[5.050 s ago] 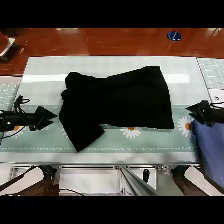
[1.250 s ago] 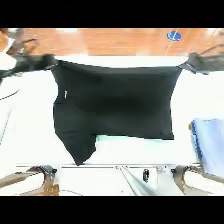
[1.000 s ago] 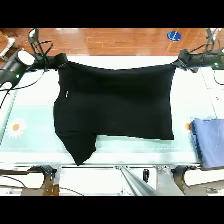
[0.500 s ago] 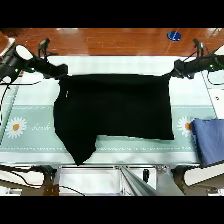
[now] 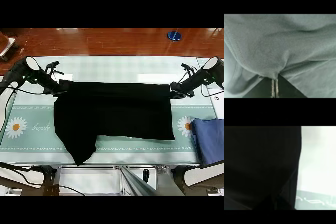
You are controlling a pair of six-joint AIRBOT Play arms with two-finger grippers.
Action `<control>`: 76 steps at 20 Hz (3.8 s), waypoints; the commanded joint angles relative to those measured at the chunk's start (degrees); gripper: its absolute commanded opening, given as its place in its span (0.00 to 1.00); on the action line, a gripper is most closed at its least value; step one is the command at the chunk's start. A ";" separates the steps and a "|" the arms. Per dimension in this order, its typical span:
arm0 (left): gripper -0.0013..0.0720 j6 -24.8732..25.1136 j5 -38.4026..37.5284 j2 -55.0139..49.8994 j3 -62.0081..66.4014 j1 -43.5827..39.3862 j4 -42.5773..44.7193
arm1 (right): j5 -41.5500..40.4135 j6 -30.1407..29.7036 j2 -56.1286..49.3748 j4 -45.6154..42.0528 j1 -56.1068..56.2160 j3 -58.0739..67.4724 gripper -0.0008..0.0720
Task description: Fold the shirts.
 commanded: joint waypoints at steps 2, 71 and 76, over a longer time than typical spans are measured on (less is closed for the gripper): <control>0.71 -0.11 -5.46 -0.09 -0.24 0.00 0.70 | 0.87 2.75 0.17 -0.48 0.20 -1.14 0.60; 0.04 -1.14 8.76 -3.82 6.47 6.91 -25.35 | -16.33 -1.84 7.87 26.03 -6.56 -11.28 0.04; 0.05 -1.14 2.16 -15.23 17.31 6.67 -25.16 | -17.09 -3.98 2.03 30.40 -5.62 -8.81 0.09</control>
